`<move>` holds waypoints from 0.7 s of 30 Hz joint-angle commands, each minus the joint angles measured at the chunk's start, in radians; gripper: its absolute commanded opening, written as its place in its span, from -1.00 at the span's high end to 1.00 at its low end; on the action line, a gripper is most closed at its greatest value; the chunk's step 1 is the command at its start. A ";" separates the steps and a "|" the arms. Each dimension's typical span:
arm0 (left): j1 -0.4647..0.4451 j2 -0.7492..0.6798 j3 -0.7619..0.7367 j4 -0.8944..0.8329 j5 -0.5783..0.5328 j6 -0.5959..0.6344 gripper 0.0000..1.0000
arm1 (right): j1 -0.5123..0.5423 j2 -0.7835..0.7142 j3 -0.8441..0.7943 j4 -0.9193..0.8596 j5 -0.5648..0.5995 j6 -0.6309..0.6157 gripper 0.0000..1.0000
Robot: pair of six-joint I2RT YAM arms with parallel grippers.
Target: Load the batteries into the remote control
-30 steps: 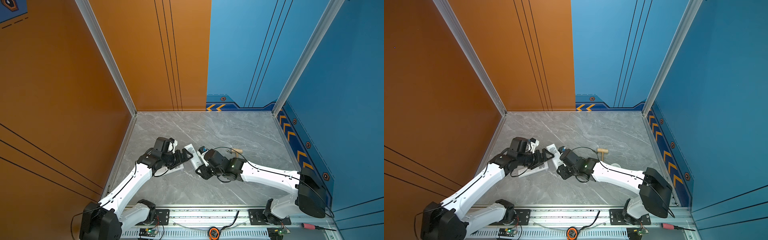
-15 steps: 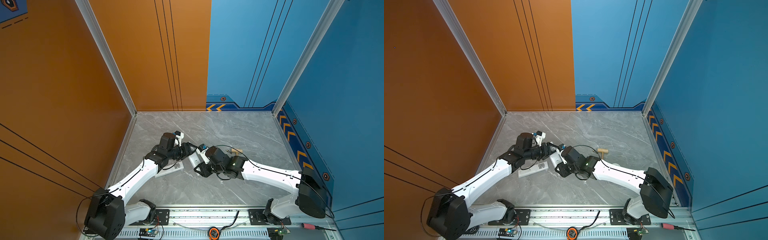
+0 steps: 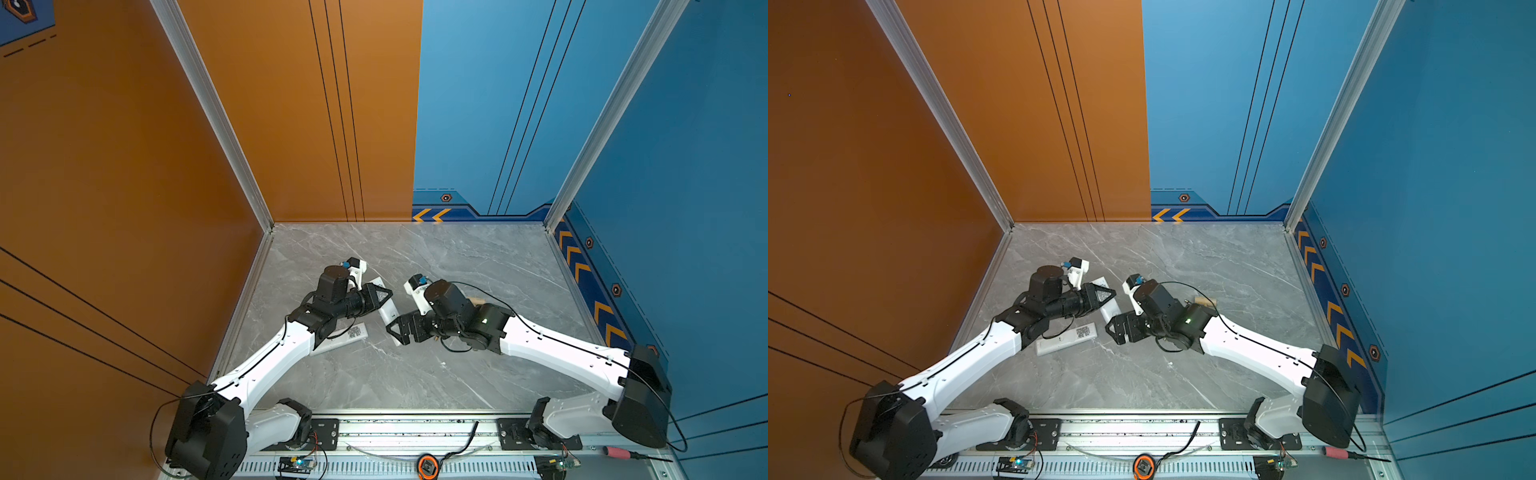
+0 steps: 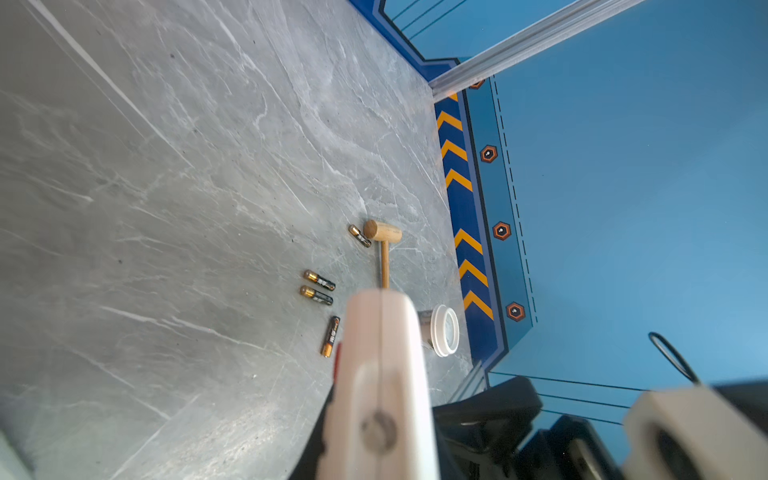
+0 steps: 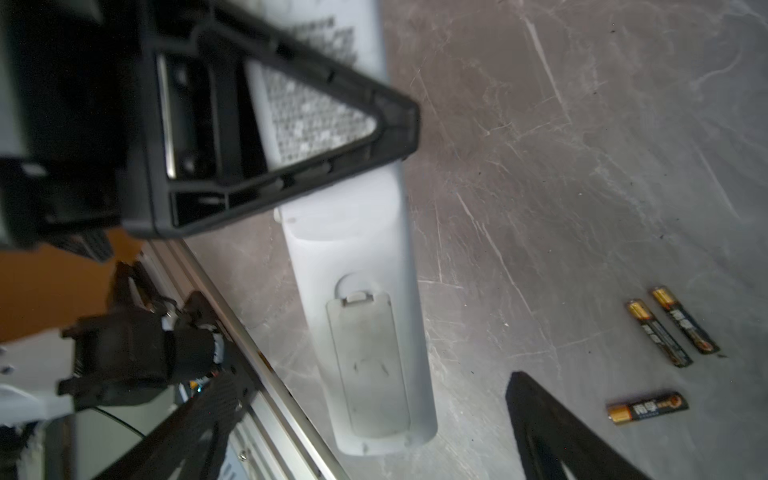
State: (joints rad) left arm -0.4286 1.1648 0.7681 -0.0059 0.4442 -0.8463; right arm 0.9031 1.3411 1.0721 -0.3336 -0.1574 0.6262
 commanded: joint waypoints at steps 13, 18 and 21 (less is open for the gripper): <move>-0.032 -0.037 0.058 0.080 -0.275 0.100 1.00 | -0.127 0.084 0.111 0.021 -0.150 0.667 -0.99; -0.035 -0.034 0.057 0.086 -0.275 0.099 1.00 | -0.128 0.141 0.096 0.066 -0.145 0.692 -0.99; -0.040 -0.034 0.051 0.086 -0.275 0.099 1.00 | -0.126 0.177 0.111 0.071 -0.152 0.682 -0.99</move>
State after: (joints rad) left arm -0.4576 1.1286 0.7990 0.0483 0.1856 -0.7662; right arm 0.7792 1.4925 1.1584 -0.2882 -0.2932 1.2888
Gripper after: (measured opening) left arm 0.199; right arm 0.995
